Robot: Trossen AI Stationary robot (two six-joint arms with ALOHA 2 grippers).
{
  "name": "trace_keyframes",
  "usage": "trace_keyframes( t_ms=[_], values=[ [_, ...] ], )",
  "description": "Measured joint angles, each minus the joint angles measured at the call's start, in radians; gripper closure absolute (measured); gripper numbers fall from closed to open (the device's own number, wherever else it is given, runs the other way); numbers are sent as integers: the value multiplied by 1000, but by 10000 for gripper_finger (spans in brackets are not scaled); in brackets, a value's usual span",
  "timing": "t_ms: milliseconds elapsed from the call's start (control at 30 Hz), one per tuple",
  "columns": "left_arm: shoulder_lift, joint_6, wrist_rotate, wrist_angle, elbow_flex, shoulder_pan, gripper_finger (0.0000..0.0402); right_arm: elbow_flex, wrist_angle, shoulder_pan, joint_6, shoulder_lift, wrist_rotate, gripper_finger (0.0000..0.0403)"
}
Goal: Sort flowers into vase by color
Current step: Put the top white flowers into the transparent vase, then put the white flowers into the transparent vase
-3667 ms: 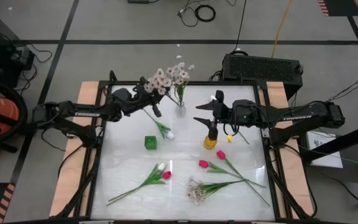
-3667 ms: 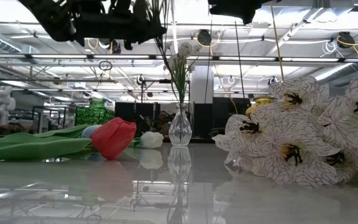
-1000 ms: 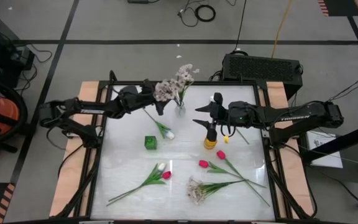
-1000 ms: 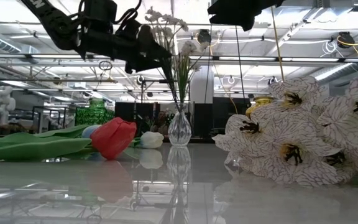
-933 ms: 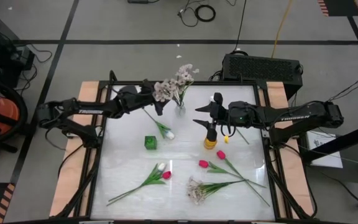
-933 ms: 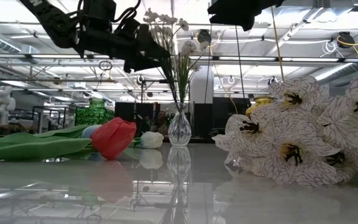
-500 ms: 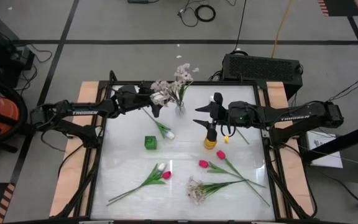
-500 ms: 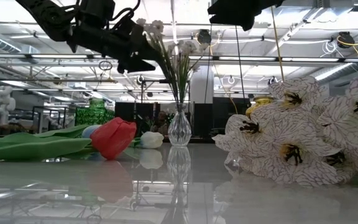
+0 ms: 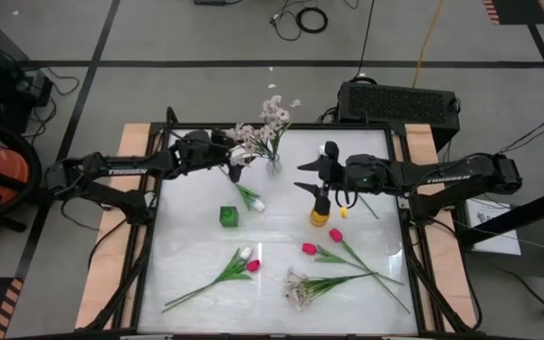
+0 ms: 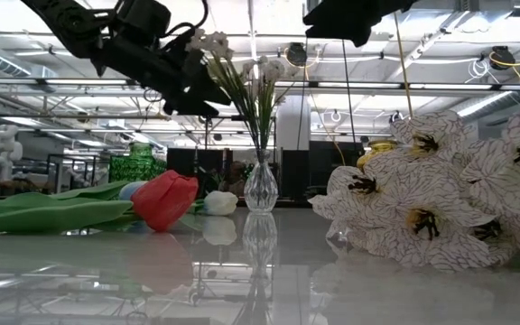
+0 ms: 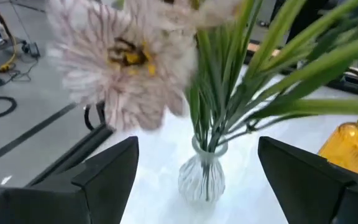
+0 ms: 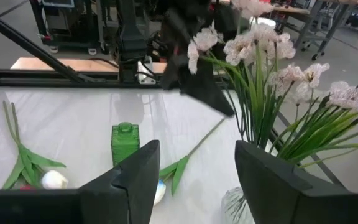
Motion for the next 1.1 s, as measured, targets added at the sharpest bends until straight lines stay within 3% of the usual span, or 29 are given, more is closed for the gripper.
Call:
trace_keyframes(
  t_ms=[600,867,1100],
  values=[
    [-328,36,2,-363,0,0,65,0,-14,0,-10,0,0,202],
    [-470,32,108,-514,0,-2,65,0,-114,2,59,0,-3,202],
    [-585,34,136,-521,0,-41,65,0,-228,107,210,-11,-137,202]
  ],
)
